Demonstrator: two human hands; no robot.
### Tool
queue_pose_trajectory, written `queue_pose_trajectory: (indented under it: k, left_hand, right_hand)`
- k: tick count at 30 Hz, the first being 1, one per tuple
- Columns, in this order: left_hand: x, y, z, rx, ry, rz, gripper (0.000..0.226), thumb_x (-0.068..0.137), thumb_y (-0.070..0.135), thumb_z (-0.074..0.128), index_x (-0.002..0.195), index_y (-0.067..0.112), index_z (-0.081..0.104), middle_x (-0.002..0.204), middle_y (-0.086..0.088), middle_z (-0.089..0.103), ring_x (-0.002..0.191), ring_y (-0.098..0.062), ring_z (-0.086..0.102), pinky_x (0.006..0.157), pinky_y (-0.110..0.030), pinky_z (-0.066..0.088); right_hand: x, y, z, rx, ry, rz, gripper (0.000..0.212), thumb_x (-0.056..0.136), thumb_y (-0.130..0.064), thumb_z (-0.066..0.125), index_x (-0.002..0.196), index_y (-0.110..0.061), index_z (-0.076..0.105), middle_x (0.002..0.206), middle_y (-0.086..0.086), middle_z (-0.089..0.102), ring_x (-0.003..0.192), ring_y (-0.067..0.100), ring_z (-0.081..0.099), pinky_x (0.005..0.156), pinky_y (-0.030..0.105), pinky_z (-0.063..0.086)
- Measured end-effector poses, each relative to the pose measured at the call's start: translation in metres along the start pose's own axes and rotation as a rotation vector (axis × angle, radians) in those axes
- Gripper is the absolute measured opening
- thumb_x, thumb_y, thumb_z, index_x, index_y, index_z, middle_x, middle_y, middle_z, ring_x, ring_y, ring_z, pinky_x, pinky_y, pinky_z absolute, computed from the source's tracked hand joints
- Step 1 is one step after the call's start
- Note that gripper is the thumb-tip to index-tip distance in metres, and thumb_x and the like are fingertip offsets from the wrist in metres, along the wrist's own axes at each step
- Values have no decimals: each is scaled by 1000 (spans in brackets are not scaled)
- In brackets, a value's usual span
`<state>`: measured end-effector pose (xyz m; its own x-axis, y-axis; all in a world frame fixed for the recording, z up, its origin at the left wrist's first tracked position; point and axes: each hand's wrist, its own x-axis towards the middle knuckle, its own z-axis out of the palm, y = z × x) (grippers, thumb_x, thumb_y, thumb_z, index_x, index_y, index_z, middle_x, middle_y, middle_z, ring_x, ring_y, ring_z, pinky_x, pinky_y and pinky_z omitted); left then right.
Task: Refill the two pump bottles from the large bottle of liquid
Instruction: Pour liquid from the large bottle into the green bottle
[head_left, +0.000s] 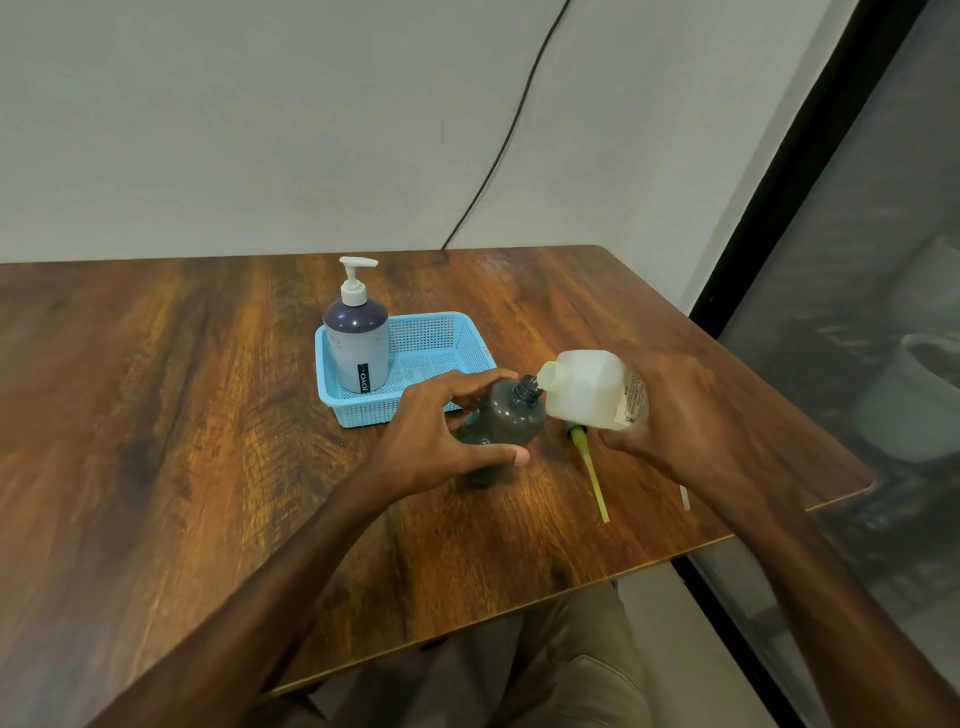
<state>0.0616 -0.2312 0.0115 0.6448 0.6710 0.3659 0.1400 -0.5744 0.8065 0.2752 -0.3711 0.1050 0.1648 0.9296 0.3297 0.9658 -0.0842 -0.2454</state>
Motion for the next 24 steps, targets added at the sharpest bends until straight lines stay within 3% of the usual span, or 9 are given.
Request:
queue_pose_trajectory:
  k: [3, 11, 15, 19, 24]
  left_hand:
    - [0, 0, 1, -4, 6, -8, 71, 64, 67, 90, 124, 75, 53, 133, 23, 66, 125, -1, 60, 103, -32, 58]
    - [-2, -1, 2, -34, 12, -12, 70, 63, 66, 90, 123, 71, 55, 132, 24, 66, 124, 3, 60, 97, -18, 56]
    - [-3, -2, 2, -43, 7, -16, 70, 62, 65, 90, 123, 67, 56, 131, 24, 65, 123, 6, 59, 92, -9, 52]
    - [-3, -2, 3, -57, -1, -40, 69, 61, 65, 89, 120, 73, 55, 130, 28, 62, 121, 7, 58, 92, -9, 53]
    - [-3, -3, 3, -43, 10, -40, 70, 61, 65, 90, 118, 81, 52, 127, 28, 64, 120, 9, 58, 91, -7, 51]
  right_hand:
    - [0, -2, -2, 7, -14, 0, 67, 75, -27, 86, 133, -10, 59, 121, 9, 67, 110, 24, 63, 92, 32, 50]
    - [0, 2, 1, 9, 27, -55, 65, 71, -25, 88, 128, -9, 62, 112, 9, 69, 100, 26, 65, 85, 28, 49]
    - [-3, 8, 14, 134, 81, 18, 70, 64, -7, 92, 127, 2, 61, 118, 22, 66, 104, 38, 61, 86, 33, 39]
    - [-3, 13, 21, 129, 98, -28, 72, 58, -6, 95, 122, 4, 65, 111, 24, 68, 94, 24, 56, 83, 36, 40]
    - [0, 17, 21, 139, 93, -14, 71, 64, -10, 93, 127, 1, 62, 118, 22, 67, 105, 38, 62, 87, 35, 40]
